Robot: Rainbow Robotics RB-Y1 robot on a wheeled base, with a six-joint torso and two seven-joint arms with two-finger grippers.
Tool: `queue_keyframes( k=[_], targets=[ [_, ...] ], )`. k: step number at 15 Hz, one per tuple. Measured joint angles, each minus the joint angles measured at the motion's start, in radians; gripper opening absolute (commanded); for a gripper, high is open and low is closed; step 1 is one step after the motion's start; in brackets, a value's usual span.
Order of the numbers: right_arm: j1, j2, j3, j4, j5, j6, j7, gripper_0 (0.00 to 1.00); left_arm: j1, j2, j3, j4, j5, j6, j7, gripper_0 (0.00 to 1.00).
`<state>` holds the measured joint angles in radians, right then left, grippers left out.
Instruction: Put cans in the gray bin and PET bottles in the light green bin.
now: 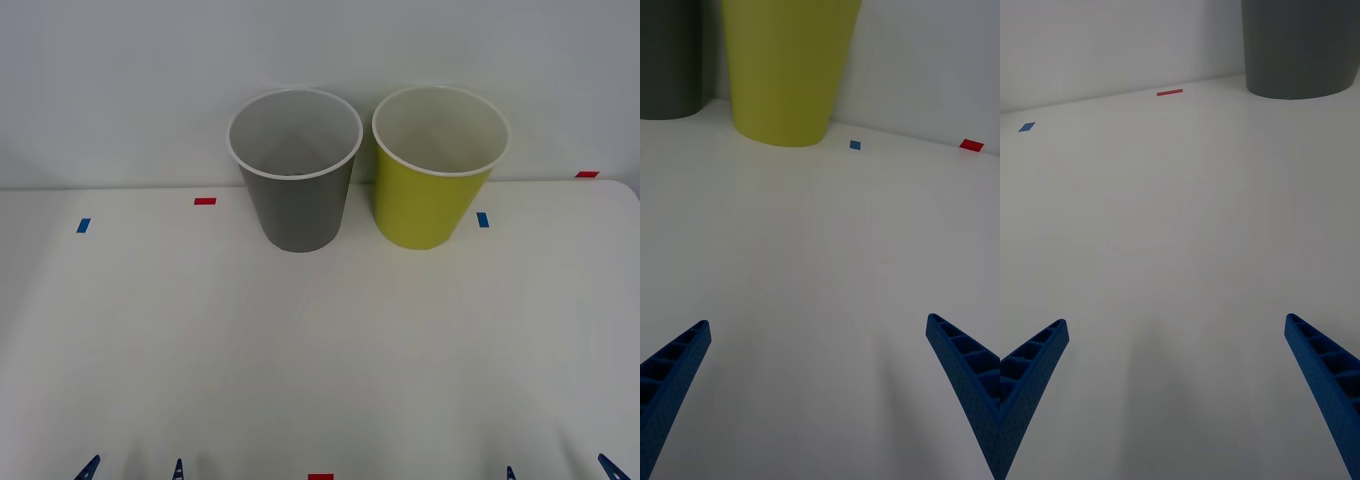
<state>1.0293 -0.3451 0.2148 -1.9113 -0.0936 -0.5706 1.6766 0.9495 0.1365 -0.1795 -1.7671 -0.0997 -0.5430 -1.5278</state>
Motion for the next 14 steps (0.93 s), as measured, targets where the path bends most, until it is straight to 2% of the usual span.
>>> queue_keyframes(
  k=[14],
  targets=[
    [0.000,0.000,0.000,0.000,0.000,0.000,0.000,1.00,0.000,0.000,0.000,0.000,0.000,0.000,0.000,1.00]
  ],
)
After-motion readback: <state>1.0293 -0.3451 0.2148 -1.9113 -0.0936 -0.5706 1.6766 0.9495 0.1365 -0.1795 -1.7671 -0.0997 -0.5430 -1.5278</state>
